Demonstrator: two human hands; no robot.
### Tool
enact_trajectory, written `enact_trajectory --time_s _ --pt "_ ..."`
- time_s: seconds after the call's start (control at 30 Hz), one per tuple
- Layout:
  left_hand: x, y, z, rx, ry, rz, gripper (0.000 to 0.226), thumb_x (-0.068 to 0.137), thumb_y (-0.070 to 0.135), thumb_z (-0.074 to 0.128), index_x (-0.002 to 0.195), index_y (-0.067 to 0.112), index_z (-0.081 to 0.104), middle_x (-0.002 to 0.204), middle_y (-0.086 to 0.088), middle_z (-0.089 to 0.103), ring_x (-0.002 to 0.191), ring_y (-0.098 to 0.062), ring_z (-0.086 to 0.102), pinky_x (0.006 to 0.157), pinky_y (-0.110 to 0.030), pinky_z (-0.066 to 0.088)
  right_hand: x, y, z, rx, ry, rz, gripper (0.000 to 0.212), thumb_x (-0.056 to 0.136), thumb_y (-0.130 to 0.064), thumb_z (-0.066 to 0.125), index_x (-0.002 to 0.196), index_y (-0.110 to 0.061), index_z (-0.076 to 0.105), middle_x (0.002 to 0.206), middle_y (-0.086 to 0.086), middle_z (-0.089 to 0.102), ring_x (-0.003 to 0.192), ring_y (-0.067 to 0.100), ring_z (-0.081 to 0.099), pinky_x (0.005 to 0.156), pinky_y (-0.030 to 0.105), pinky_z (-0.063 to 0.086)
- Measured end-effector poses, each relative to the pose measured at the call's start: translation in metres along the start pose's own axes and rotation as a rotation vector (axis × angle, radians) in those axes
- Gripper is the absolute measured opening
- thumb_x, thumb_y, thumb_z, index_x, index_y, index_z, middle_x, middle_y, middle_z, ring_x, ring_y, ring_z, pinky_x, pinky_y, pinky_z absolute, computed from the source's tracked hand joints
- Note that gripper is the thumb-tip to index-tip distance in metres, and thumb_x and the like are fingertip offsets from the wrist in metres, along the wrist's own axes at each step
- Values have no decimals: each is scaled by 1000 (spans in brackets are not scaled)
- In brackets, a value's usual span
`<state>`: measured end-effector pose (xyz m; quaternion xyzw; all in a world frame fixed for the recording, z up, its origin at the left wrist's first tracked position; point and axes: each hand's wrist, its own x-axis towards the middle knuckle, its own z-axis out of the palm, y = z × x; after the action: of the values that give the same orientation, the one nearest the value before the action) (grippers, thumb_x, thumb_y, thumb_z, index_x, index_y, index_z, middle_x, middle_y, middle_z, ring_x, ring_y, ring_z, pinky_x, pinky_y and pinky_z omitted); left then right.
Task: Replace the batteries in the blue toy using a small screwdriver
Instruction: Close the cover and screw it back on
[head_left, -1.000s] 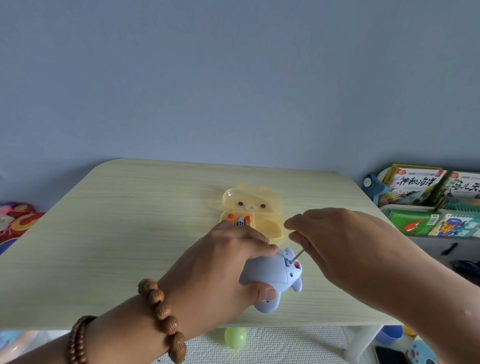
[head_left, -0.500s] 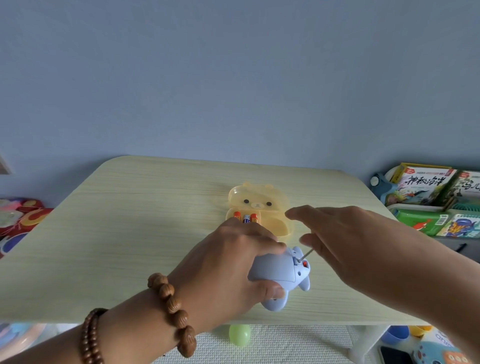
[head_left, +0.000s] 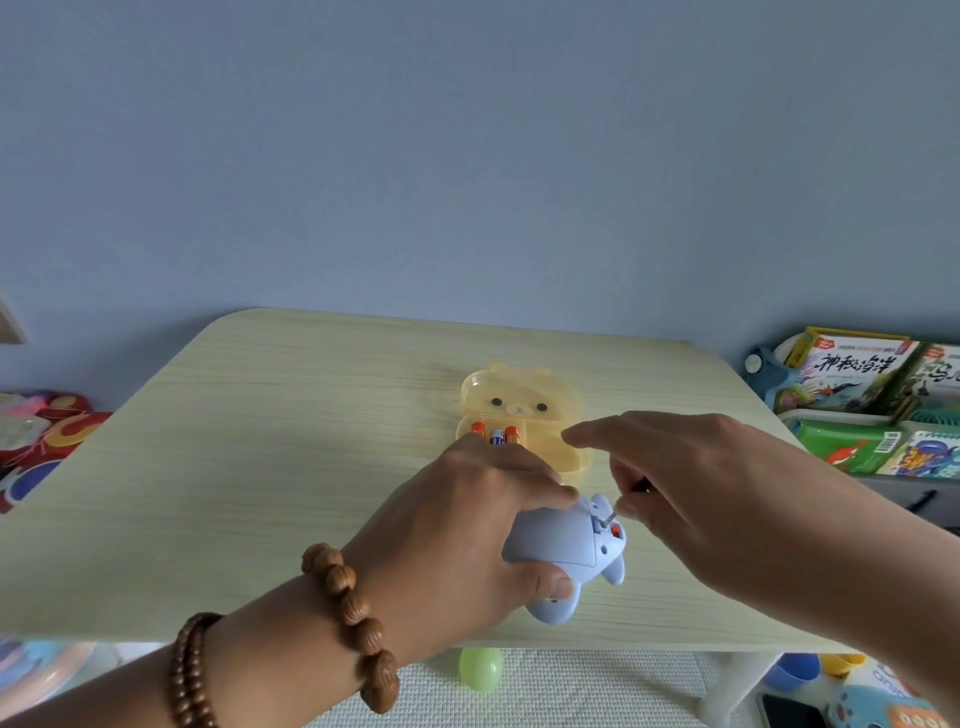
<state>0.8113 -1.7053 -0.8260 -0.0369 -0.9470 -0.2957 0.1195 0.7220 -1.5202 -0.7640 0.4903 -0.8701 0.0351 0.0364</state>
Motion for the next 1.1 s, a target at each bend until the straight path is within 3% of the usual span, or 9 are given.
enact_trajectory --time_s 0.2,0.4,0.5,0.6,0.67,0.77,0.87,0.97,1.1 --pt "0 0 0 -7 2 8 53 72 45 81 122 40 66 127 27 58 120 3 43 98 -31 46 -3 -1 -3 -54 34 -65 37 85 -21 71 109 -48 61 76 -27 47 77 -1 51 54 23 48" --pt "1 0 0 2 3 10 53 70 47 80 121 40 66 126 27 59 118 3 43 97 -29 46 -4 4 -1 -166 92 -46 25 77 -25 76 93 -43 70 74 -27 61 73 4 59 53 12 30" --pt "0 -1 -1 -1 12 -5 55 71 46 82 123 39 66 127 28 58 120 6 43 99 -26 44 -8 12 3 57 167 142 18 80 -27 76 88 -43 72 73 -26 63 76 -1 61 59 14 46" --pt "0 0 0 9 9 -6 58 70 48 82 125 39 65 127 29 57 120 6 43 100 -24 44 -9 25 22 302 364 395 18 74 -24 81 74 -41 75 79 -35 67 79 -9 61 58 5 42" --pt "0 0 1 15 5 -7 59 70 48 83 125 39 64 127 31 56 120 6 42 101 -21 42 -8 33 45 411 387 584 20 76 -22 84 71 -40 74 73 -42 64 74 -11 61 53 8 38" --pt "0 -1 2 8 11 -9 58 69 46 84 123 39 66 127 32 57 121 6 44 100 -19 41 -8 40 76 453 392 778 19 77 -22 83 69 -36 73 60 -21 68 63 0 62 55 14 36" --pt "0 -2 1 -3 16 -14 57 68 45 85 122 38 67 126 31 58 120 5 46 99 -16 40 -8 32 91 419 444 844 13 80 -21 77 72 -31 72 68 -20 68 64 -1 57 54 17 36" --pt "1 -2 1 -4 22 -13 57 67 46 85 121 38 67 125 30 59 120 6 47 98 -15 40 -6 25 100 376 514 846 9 81 -18 74 77 -25 72 74 -11 71 68 17 61 59 28 41" --pt "1 -2 1 -7 20 -12 57 67 47 85 121 39 67 124 31 58 119 8 46 96 -10 38 -5 20 108 316 573 847 8 82 -16 73 78 -23 70 77 -4 70 71 26 62 62 34 49"
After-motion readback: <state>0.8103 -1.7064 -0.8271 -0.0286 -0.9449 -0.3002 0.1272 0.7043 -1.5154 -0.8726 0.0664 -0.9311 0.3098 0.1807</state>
